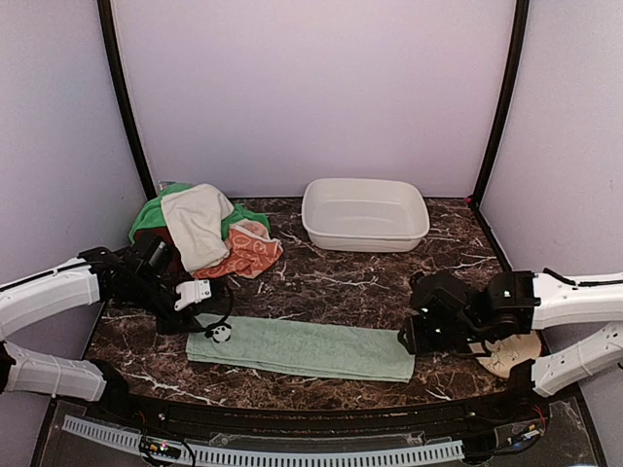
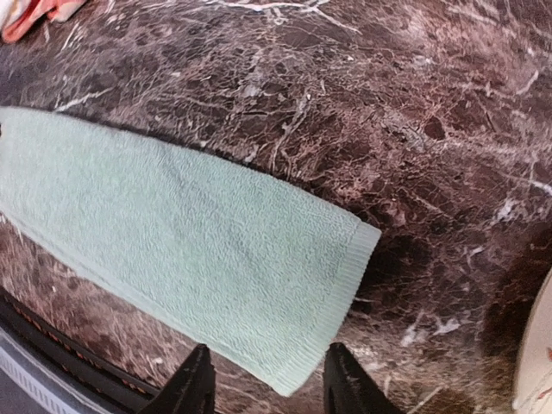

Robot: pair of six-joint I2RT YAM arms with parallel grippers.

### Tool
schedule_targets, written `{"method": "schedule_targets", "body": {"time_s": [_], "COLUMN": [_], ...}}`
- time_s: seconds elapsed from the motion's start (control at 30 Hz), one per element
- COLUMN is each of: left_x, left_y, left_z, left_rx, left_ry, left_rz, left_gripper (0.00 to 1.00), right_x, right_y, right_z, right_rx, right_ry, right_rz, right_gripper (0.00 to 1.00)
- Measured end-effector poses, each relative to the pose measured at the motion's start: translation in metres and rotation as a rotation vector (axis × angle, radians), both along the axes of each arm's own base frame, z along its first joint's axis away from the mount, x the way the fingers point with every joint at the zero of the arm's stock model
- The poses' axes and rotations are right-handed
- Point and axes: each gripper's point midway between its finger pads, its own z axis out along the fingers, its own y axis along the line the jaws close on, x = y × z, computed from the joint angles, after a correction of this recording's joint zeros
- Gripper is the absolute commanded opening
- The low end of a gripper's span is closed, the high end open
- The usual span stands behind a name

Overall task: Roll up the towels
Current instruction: Smooth out the towel at the center of the board.

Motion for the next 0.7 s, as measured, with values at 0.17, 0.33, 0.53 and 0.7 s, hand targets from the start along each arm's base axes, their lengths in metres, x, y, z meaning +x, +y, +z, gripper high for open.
{"method": "schedule_targets", "body": {"time_s": [0.17,0.33,0.53,0.7], "left_x": [0.025,0.038,0.039,0.041], "left_y": [-0.015,-0.01,0.005,0.007], "left_z": [0.006,-0.043,-0.068,-0.066], "left_rx": [-0.015,0.07,0.123,0.122], "left_ry": [0.001,0.041,-0.024,-0.057], "left_rz": [0.018,0.06,0.076,0.081], "left_gripper": [0.38,0.36,0.37,0.4], "right_x": [0.02,0.021,0.021,0.028], "right_y": [0.013,-0.001,-0.016,-0.021], "right_z": [-0.033,-0.076,-0.094,-0.093], "right_rx": [0.004,-0.001,0.043,0.044], "right_ry": [0.062,0.142,0.178,0.178], "right_rz": [-0.048,-0.102,-0.162,-0.186], "right_gripper": [0.31,0.29,0.29,0.34]}}
